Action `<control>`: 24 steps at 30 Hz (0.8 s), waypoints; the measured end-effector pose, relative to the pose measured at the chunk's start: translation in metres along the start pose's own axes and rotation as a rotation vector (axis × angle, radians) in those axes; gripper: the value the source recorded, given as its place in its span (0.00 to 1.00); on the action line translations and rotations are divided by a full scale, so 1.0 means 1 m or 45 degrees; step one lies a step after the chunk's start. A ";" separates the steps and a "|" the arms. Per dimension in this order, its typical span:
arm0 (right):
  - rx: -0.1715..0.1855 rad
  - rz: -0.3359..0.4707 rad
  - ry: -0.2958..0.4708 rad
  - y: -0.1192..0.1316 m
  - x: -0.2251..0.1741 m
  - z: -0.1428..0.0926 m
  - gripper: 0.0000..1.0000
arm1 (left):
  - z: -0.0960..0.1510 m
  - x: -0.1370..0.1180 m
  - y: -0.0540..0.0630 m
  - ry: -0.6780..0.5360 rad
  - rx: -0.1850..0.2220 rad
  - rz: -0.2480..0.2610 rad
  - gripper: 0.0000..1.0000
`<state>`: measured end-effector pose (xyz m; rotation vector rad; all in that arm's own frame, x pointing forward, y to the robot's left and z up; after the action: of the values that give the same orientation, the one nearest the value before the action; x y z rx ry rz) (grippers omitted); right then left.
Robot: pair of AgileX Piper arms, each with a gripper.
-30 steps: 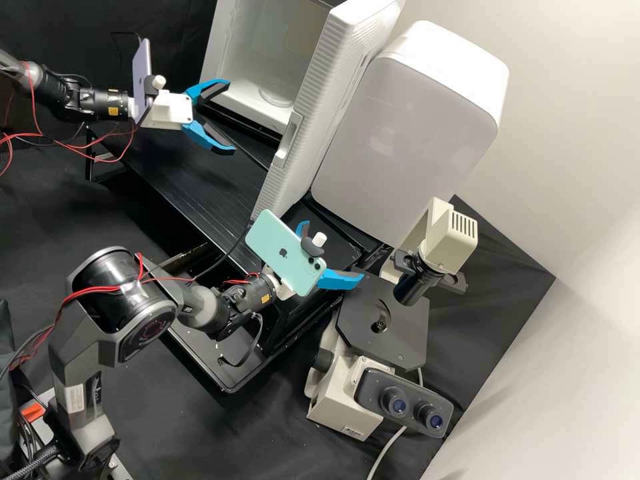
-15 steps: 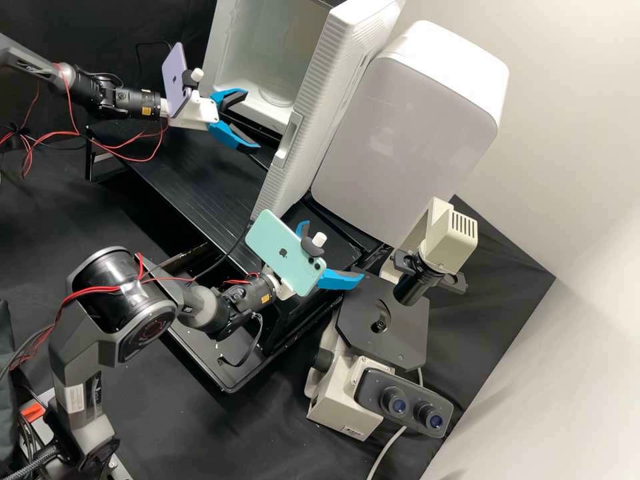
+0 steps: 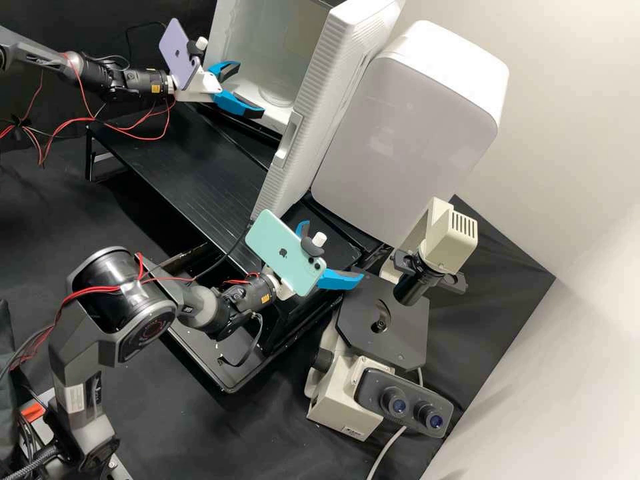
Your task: Take the petri dish out of the incubator
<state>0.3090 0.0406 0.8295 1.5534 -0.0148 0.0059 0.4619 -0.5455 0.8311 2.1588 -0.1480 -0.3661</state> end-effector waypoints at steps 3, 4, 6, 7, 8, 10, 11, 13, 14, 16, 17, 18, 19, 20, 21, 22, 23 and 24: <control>0.000 0.000 0.000 0.000 0.000 0.000 1.00 | -0.002 0.009 0.004 0.005 0.005 0.019 1.00; 0.000 0.000 0.000 0.000 0.000 0.000 1.00 | -0.003 0.012 0.005 0.010 0.008 0.020 1.00; 0.000 0.000 0.000 0.000 0.000 0.000 1.00 | -0.005 0.017 0.005 0.028 0.008 0.009 1.00; 0.000 0.000 0.000 0.000 0.000 0.000 1.00 | -0.005 0.019 0.006 0.033 0.009 0.008 1.00; 0.000 0.000 0.000 0.000 0.000 0.000 1.00 | -0.006 0.022 0.007 0.042 0.011 0.003 1.00; 0.000 0.000 0.000 0.000 0.000 0.000 1.00 | -0.006 0.026 0.006 0.050 0.007 -0.005 1.00; 0.000 0.000 0.000 0.000 0.000 0.000 1.00 | -0.007 0.028 0.006 0.060 -0.002 -0.007 1.00; 0.000 0.000 0.000 0.000 0.000 0.000 1.00 | -0.010 0.031 0.003 0.076 -0.024 -0.011 1.00; 0.000 0.000 0.000 0.000 0.000 0.000 1.00 | -0.011 0.033 0.002 0.082 -0.031 -0.015 1.00; 0.000 0.000 0.000 0.000 0.000 0.000 1.00 | -0.013 0.036 0.000 0.097 -0.040 -0.026 1.00; 0.000 0.000 0.000 0.000 0.000 0.000 1.00 | -0.014 0.038 -0.002 0.107 -0.040 -0.039 1.00; 0.000 0.000 0.000 0.000 0.000 0.000 1.00 | -0.015 0.040 -0.002 0.115 -0.051 -0.046 1.00; 0.000 0.000 0.000 0.000 0.000 0.000 1.00 | -0.016 0.042 -0.004 0.123 -0.069 -0.053 1.00; 0.000 0.000 0.000 0.000 0.000 0.000 1.00 | -0.017 0.044 -0.004 0.126 -0.088 -0.052 1.00; 0.000 0.000 0.000 0.000 0.000 0.000 1.00 | -0.017 0.046 -0.004 0.129 -0.112 -0.051 1.00; 0.000 0.000 0.000 0.000 0.000 0.000 1.00 | -0.018 0.048 -0.004 0.131 -0.133 -0.048 1.00; 0.000 0.000 0.000 0.000 0.000 0.000 1.00 | -0.019 0.049 -0.005 0.135 -0.145 -0.052 1.00; 0.000 0.000 0.000 0.000 0.000 0.000 1.00 | -0.020 0.051 -0.006 0.140 -0.162 -0.055 1.00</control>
<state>0.3090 0.0406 0.8295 1.5534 -0.0148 0.0059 0.5163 -0.5389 0.8264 2.0528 -0.0153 -0.2729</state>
